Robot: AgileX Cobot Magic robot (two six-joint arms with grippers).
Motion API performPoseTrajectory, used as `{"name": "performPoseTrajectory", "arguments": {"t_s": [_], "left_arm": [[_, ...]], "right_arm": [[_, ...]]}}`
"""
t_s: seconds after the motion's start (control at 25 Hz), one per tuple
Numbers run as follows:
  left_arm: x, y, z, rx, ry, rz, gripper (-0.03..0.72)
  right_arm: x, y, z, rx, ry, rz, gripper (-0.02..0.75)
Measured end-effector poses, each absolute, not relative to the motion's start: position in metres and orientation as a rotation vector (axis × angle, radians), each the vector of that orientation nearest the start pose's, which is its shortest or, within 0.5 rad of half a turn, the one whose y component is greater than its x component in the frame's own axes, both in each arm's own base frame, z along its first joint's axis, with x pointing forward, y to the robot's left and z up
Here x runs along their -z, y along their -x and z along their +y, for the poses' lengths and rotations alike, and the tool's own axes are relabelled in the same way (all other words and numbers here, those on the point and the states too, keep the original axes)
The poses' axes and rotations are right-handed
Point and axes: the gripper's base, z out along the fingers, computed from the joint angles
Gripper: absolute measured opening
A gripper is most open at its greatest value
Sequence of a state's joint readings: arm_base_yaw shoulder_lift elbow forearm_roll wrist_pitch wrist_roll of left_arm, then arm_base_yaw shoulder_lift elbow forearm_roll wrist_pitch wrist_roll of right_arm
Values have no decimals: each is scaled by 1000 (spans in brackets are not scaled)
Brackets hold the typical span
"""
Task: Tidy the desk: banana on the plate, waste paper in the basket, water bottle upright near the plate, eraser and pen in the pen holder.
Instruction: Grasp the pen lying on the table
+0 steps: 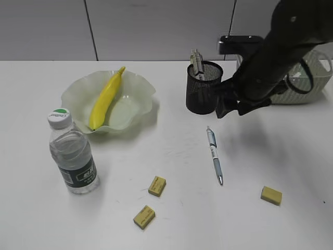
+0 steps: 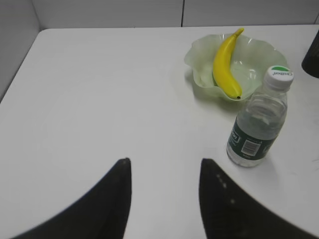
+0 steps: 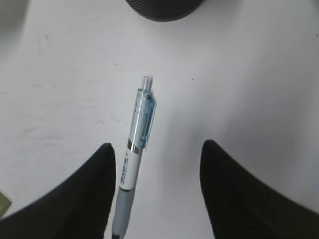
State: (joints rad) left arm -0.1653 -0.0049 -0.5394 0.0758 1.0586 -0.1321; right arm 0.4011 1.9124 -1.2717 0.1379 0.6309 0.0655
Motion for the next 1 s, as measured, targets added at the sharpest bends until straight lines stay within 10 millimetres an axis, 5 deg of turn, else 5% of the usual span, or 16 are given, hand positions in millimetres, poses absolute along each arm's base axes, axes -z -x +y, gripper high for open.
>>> {"name": "performPoseTrajectory", "arguments": {"t_s": [0.24, 0.56, 0.68, 0.8, 1.0], "left_arm": [[-288, 10, 8, 99, -23, 1996, 323], [-288, 10, 7, 101, -23, 1996, 319], [-288, 10, 7, 101, -23, 1996, 318], [-288, 10, 7, 101, -23, 1996, 316], [-288, 10, 7, 101, -23, 1996, 301]], "right_arm": [[-141, -369, 185, -247, 374, 2837, 436], [-103, -374, 188, -205, 333, 2947, 418], [-102, -374, 188, -202, 329, 2956, 326], [-102, -373, 188, -197, 329, 2969, 132], [-107, -369, 186, -197, 331, 2969, 144]]}}
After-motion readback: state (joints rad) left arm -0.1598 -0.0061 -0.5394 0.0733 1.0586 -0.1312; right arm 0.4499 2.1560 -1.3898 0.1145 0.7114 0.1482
